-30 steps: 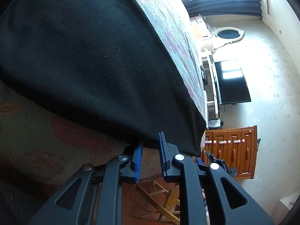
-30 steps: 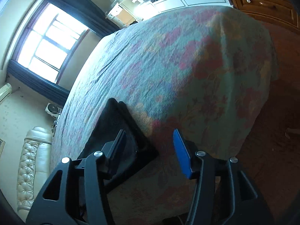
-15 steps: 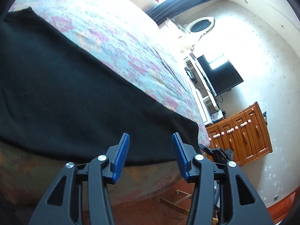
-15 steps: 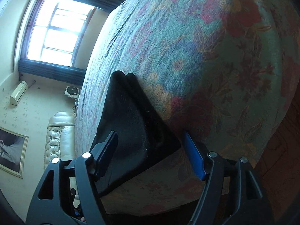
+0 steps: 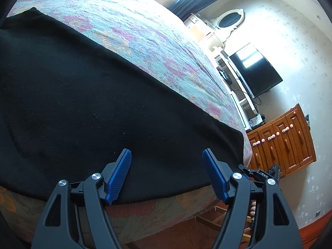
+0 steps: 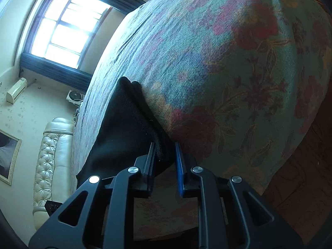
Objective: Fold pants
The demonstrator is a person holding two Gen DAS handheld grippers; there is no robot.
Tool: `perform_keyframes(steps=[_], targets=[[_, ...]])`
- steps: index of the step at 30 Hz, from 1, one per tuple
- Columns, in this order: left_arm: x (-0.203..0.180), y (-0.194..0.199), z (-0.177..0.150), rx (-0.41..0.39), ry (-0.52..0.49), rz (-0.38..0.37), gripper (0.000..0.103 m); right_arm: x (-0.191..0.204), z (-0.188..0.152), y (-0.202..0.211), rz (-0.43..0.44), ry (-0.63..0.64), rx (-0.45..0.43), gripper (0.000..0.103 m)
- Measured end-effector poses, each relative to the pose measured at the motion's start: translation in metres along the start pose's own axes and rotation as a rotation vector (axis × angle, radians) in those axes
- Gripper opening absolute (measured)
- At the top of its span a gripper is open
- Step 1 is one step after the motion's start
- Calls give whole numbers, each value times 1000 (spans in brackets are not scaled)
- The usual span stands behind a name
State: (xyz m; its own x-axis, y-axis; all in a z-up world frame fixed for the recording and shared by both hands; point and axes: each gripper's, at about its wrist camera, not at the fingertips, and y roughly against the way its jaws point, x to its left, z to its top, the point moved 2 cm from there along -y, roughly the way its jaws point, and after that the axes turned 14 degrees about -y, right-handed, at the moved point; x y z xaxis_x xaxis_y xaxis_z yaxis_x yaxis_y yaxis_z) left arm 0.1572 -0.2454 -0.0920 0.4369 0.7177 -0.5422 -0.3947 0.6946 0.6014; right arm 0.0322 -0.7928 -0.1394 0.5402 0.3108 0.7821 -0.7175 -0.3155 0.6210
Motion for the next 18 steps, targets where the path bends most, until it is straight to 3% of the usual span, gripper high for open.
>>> perform_keyframes(steps=[3, 4, 6, 10, 14, 16, 18], targets=[[2, 1, 0, -4, 8, -10, 70, 15, 13, 28, -40, 60, -91, 32], [2, 1, -1, -4, 8, -10, 70, 21, 20, 39, -22, 80, -122, 49], [2, 0, -1, -4, 9, -8, 71, 36, 37, 48, 44, 105, -107, 66], [2, 0, -2, -6, 13, -8, 71, 61, 60, 18, 67, 179, 49, 67], [3, 1, -3, -6, 14, -11, 71, 52, 67, -22, -52, 183, 165, 67], [4, 1, -3, -6, 16, -13, 71, 49, 64, -28, -8, 175, 220, 75], [4, 1, -3, -5, 17, -12, 72, 49, 60, -32, 61, 159, 282, 75]])
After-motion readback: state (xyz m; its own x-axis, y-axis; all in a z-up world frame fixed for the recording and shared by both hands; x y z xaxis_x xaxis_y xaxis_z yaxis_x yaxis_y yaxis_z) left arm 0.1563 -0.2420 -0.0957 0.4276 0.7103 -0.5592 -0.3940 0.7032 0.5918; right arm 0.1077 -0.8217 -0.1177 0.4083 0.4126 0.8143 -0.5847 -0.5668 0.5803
